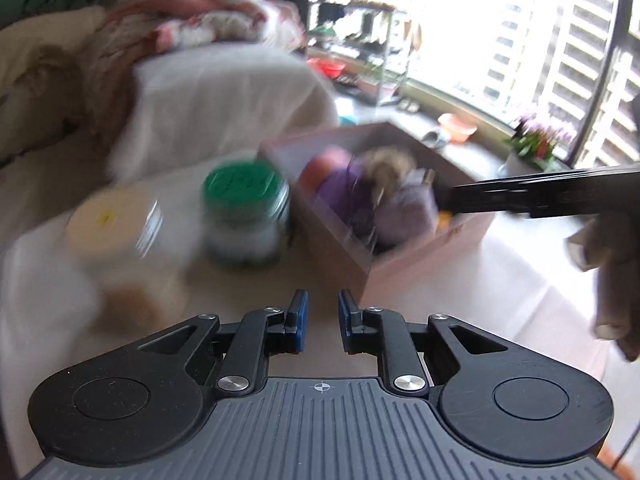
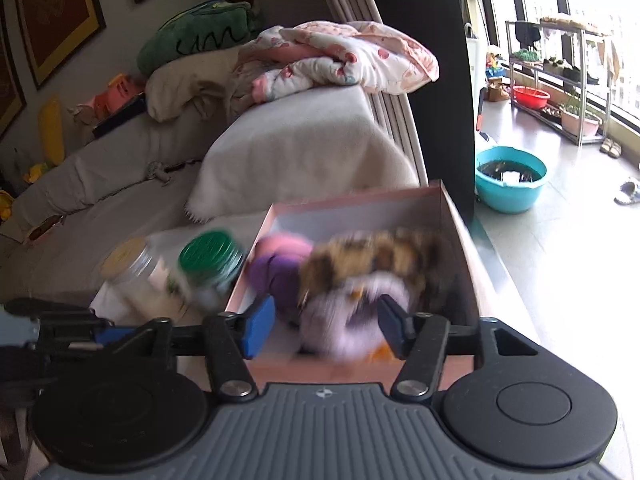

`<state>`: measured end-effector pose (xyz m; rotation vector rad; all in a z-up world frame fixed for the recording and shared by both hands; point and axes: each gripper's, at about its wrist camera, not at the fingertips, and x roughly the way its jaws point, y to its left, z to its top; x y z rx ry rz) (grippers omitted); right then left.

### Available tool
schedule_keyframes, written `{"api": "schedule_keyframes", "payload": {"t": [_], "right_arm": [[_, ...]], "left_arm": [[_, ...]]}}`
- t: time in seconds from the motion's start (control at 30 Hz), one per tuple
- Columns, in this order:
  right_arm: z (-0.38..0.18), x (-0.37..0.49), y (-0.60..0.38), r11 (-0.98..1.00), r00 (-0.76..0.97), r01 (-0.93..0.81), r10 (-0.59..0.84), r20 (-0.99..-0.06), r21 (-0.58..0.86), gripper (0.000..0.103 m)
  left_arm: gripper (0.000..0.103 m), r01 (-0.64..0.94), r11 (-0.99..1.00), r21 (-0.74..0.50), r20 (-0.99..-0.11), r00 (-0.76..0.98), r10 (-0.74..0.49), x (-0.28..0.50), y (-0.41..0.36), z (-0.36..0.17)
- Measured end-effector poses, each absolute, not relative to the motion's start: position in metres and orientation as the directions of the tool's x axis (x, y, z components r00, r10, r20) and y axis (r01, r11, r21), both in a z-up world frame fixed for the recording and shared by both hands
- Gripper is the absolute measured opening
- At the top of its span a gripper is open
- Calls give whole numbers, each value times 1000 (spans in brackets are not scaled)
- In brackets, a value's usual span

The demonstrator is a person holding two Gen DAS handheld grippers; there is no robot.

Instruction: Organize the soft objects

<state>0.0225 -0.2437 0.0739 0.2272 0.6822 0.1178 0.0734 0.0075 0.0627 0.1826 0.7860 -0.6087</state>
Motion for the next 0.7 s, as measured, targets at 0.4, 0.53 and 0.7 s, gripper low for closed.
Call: {"api": "schedule_keyframes", "payload": {"t": [0.4,0.53,0.7], "right_arm": [[-4,-19,-181,999,707,11,-31,-707,-33,80],[-8,-12,-195,996,710,90,-64,-702,1,93],[-10,1,-203,993,701,117,-84,-708,-2,103]], "left_arm": [[31,467,884,-24,-711,613,-343,21,-2,5],[84,495,869,-30,-698,612,-373,13,-20,-4],[88,430,902,-36,-661,667,-344,4,-26,-9]]}}
